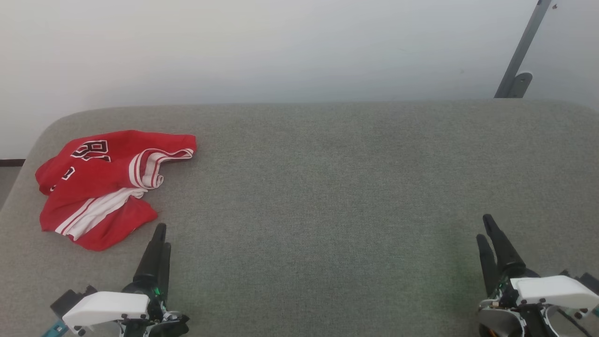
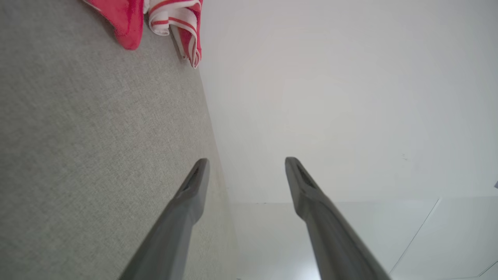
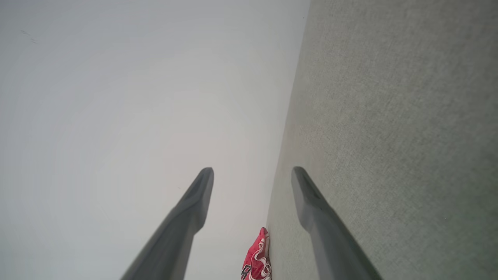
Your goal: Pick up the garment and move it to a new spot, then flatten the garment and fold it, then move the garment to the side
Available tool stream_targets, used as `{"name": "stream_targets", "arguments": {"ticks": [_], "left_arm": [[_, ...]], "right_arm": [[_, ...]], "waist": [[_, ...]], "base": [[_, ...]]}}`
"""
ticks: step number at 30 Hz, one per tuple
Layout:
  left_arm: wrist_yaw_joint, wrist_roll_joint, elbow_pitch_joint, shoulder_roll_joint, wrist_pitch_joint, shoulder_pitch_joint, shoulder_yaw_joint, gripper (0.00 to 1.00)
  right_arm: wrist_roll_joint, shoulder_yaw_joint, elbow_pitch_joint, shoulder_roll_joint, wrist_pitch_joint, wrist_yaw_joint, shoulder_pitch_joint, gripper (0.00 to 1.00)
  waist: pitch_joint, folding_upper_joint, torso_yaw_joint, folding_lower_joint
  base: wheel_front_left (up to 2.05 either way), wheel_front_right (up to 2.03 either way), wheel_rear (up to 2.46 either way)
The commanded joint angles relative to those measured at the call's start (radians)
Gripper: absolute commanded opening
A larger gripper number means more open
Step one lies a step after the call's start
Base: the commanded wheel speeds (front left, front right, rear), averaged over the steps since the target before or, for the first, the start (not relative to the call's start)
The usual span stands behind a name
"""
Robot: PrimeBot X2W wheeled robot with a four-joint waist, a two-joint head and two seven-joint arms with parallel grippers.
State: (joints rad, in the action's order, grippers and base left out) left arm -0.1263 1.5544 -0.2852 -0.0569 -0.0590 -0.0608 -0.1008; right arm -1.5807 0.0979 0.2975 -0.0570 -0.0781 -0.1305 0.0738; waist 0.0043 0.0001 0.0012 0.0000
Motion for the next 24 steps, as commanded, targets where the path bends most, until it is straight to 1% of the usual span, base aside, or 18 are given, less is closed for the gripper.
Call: {"name": "stream_targets", "arguments": {"ticks": [1,8,14,24], "left_arm": [[-0.002,-0.026,0.022,-0.011,0.011,-0.031,0.004,1.0],[-0.002,-0.155,0.027,-0.011,0.043,-0.041,-0.002,1.0],[-0.003,-0.289,0.037,-0.006,0.068,-0.042,-0.008,1.0],[-0.003,-0.514,0.065,0.001,0.106,-0.035,-0.027,1.0]], "right_arm": [[0.017,-0.007,-0.018,-0.011,0.013,0.0,0.036,1.0],[0.088,-0.042,-0.023,-0.039,0.056,0.0,0.051,1.0],[0.164,-0.069,-0.029,-0.064,0.086,0.0,0.064,1.0],[0.366,-0.094,-0.046,-0.093,0.125,0.0,0.077,1.0]], "waist": [[0.0,-0.0001,0.0,0.0],[0.001,-0.0001,0.002,0.0],[0.002,-0.0001,0.003,0.0],[0.002,-0.0001,0.004,0.0]], "base": [[0.0,0.0,0.0],[0.0,0.0,0.0],[0.0,0.0,0.0],[0.0,0.0,0.0]]}}
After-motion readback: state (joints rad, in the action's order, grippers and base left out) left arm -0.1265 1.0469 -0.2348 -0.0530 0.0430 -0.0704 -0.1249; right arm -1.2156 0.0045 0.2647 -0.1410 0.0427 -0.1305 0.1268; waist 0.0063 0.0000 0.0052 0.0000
